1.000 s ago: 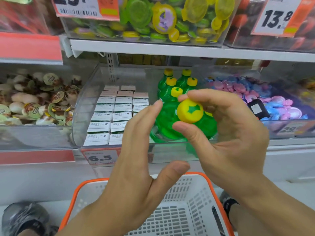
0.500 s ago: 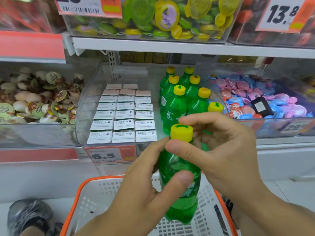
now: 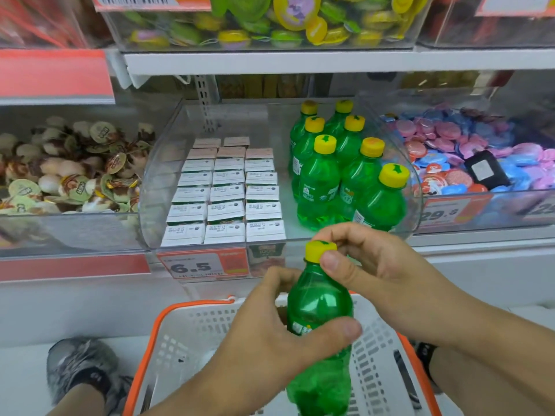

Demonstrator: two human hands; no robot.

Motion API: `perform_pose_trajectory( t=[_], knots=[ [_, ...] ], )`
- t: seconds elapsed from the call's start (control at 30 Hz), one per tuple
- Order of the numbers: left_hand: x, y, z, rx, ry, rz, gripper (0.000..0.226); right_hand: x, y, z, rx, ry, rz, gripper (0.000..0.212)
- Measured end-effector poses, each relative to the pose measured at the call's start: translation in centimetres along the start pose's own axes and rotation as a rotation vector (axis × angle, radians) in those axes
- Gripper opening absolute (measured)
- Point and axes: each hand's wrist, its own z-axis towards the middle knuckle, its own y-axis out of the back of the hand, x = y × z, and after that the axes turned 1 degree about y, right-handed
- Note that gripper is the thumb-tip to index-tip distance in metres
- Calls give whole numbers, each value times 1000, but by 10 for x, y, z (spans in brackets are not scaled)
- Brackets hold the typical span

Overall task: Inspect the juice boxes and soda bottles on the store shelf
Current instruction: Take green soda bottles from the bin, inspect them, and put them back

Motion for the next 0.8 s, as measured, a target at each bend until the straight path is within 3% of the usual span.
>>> perform_pose_trajectory(
  t=[0.07,0.23,0.33,0.43,0.57,0.67,0.8],
  knots=[
    [4,2,1,-43,21,-47,51,-5,3,1,-6,-37,61,32],
    [1,3,-10,158,52,-169,45,-13,2,-3,80,-182,301,31],
    [4,-2,-14,209,70,-235,48,-17,-1,-5,23,-227,369,33],
    [7,-12,-15,143,160,-324,57,-18,-6,-4,-44,-256,458,37],
    [8,-16,-11,50,238,-272,57,-15,-9,-6,-72,-286,503,35],
    [5,-13,-9,18,232,-184,79,-13,-13,-8,-87,-288,485,35],
    [4,-7,-11,-83,210,-94,76,-10,-12,-2,9,-261,440,29]
  ],
)
